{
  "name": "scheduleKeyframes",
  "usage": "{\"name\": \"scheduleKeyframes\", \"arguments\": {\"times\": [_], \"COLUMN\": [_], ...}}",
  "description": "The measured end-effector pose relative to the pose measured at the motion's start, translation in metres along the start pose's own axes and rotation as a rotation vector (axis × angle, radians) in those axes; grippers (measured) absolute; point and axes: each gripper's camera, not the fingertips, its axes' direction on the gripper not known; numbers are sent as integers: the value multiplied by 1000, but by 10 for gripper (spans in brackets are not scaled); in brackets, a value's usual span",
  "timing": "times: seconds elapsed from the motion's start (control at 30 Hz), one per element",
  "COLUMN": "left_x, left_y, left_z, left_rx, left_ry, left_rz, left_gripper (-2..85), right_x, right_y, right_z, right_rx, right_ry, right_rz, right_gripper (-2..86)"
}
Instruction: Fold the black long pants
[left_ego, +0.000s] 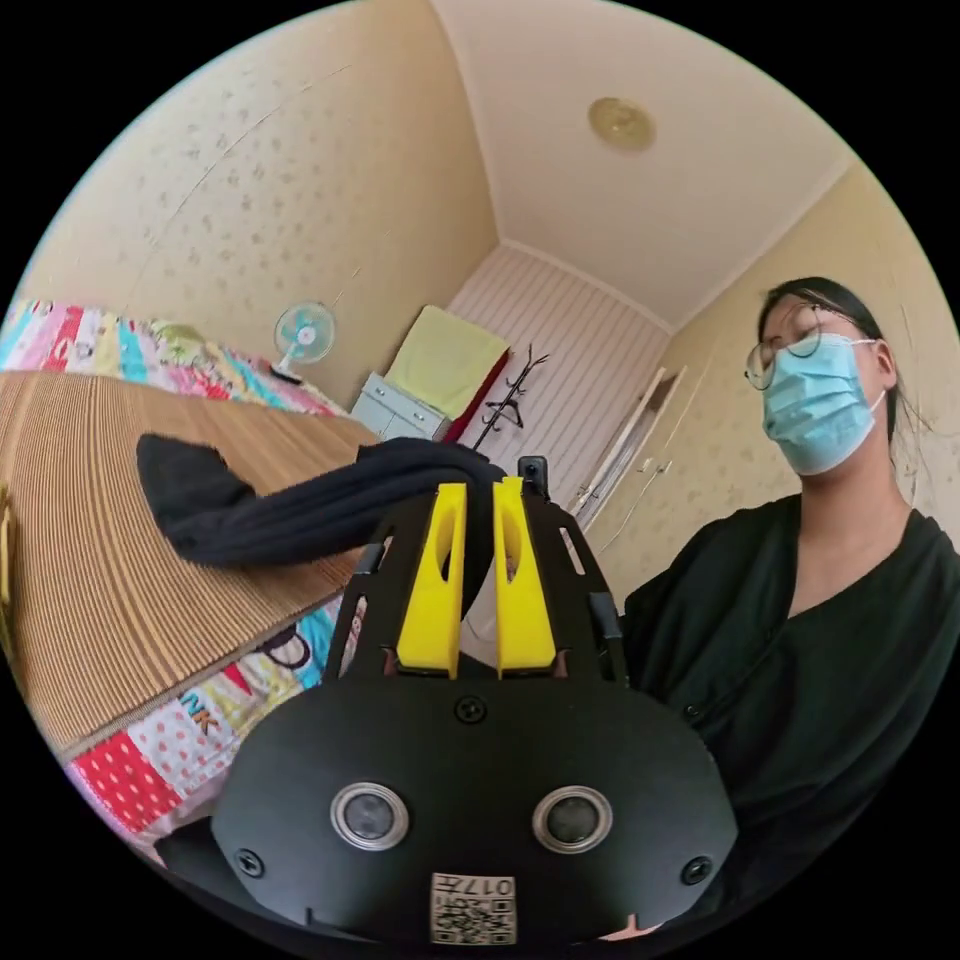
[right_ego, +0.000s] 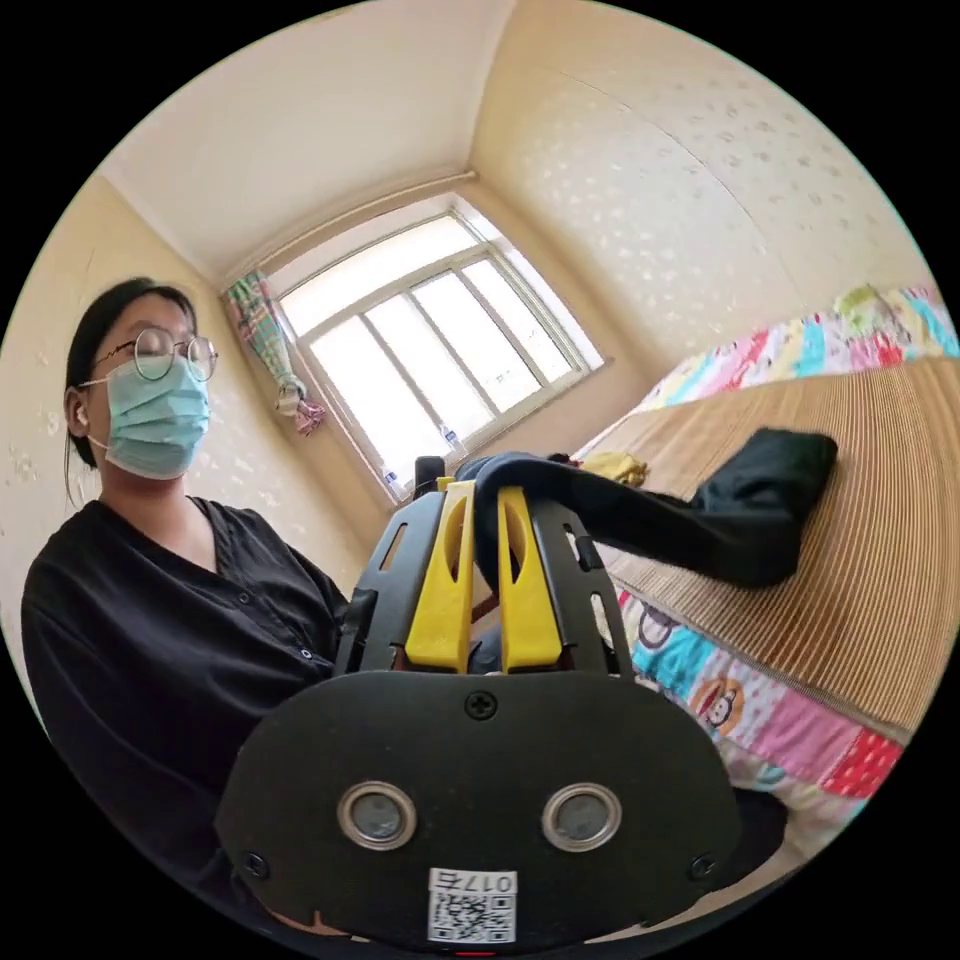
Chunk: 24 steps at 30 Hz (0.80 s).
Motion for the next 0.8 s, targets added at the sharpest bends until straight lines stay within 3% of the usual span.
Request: {"name": "scheduleKeyframes", "arguments": {"times": [0.17,0.33,0.43,0.6,0.67,0.8], "left_x": [99,157,175,113,47,-27], "left_y": [-81,-122,-137,-174,-207,-242], "left_z": [-26,-40,-40,-15,2,27], "left_rx": [171,319,363,315,228,156], "left_ry": [68,125,42,-209,-354,-463], "left_rz": [194,325,353,117,-74,-167], "left_gripper": [51,51,50,50,50,50], "right_x": [-132,-205,-219,-156,-87,15], "right_y": [-89,-135,-158,-203,-245,-295], "right_z": [-19,-28,-25,4,39,86], "right_rx": [59,169,191,153,27,-85], "right_ry": [34,-4,16,200,362,508], "right_rz": [-310,-507,-532,-376,-229,-61], "right_gripper": [12,11,10,8,8,8]}}
